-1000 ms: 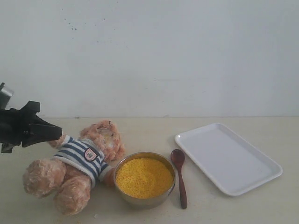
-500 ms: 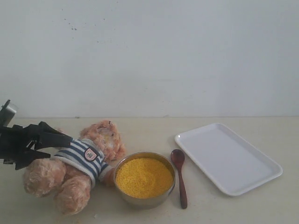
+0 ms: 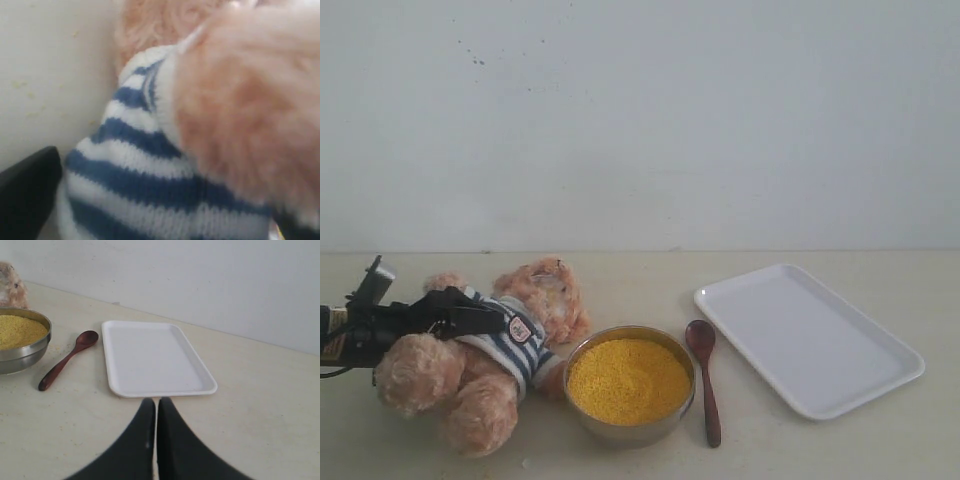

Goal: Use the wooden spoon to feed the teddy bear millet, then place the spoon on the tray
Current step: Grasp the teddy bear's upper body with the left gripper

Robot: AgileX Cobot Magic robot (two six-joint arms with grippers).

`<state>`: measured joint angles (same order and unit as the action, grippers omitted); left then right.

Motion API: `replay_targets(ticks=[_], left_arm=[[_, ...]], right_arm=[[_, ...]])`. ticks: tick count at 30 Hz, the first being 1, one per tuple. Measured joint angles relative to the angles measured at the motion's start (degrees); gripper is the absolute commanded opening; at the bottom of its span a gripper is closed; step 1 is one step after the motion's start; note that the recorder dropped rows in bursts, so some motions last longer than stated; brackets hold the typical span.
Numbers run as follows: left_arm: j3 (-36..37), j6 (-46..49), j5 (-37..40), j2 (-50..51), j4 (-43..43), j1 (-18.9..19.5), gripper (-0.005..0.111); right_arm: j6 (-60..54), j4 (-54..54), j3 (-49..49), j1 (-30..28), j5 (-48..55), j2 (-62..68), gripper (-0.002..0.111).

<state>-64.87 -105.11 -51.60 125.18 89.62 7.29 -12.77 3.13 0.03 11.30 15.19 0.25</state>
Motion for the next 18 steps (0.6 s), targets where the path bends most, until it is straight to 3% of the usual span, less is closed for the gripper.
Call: replay_targets(ticks=[4, 13, 17, 18], left_arm=[[-2.3, 0.0, 0.2, 1.0, -0.4, -2.9, 0.105], [-6.4, -0.1, 7.5, 1.4, 4.5, -7.9, 0.055], [-8.2, -3.0, 7.6, 1.4, 8.0, -8.0, 0.011], [-8.9, -5.2, 6.8, 1.4, 8.7, -7.9, 0.004]], right_arm=[[0.0, 0.0, 0.0, 0.0, 0.0, 0.0, 0.001], [0.0, 0.0, 0.0, 0.0, -0.1, 0.0, 0.001], [0.0, 0.0, 0.0, 0.0, -1.0, 0.0, 0.001], [0.0, 0.0, 0.0, 0.0, -1.0, 0.0, 0.001]])
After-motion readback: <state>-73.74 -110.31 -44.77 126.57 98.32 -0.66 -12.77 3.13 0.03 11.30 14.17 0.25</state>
